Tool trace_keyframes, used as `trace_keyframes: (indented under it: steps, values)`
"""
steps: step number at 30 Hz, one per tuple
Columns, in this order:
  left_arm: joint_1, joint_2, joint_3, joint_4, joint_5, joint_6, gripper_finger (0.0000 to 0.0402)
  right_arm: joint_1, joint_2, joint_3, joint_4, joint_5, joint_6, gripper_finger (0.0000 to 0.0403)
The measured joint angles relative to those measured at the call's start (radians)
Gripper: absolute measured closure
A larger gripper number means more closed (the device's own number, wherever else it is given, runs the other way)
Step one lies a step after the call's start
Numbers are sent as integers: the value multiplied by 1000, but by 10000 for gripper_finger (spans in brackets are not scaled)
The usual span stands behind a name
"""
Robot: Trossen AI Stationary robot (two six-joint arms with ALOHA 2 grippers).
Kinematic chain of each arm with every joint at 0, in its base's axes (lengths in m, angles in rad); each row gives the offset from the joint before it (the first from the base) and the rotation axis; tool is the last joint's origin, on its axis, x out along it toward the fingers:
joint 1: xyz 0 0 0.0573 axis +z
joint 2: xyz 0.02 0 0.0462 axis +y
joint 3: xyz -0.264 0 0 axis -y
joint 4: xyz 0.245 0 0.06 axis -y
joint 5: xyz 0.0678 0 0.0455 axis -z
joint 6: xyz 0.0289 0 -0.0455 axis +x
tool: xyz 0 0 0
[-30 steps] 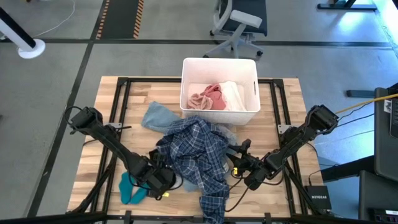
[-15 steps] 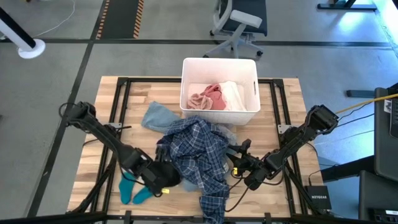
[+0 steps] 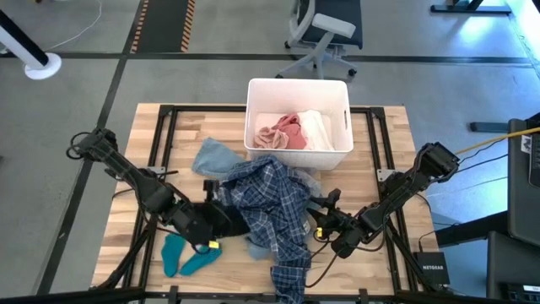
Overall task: Sort clothes
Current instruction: Put the black shorts into the white laundry bin
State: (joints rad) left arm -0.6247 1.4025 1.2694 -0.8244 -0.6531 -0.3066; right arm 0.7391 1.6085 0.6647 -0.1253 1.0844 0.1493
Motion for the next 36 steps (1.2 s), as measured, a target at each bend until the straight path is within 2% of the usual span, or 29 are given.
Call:
trace_keyframes:
  steps: [7,15,21,29,36]
  values:
    - [68,-45,0,7,-98,64,389,0,0,0,0,0,0,188]
    - [170,-64,0,86,-123,198,386,0,0,0,2,-13,6,188]
    - [255,-64,0,201,-122,346,385,0,0,0,3,-25,38,188]
    - [356,-64,0,357,-122,532,384,1,0,0,4,-93,115,188]
    - [459,-64,0,608,-119,771,384,1,41,0,23,-130,180,188]
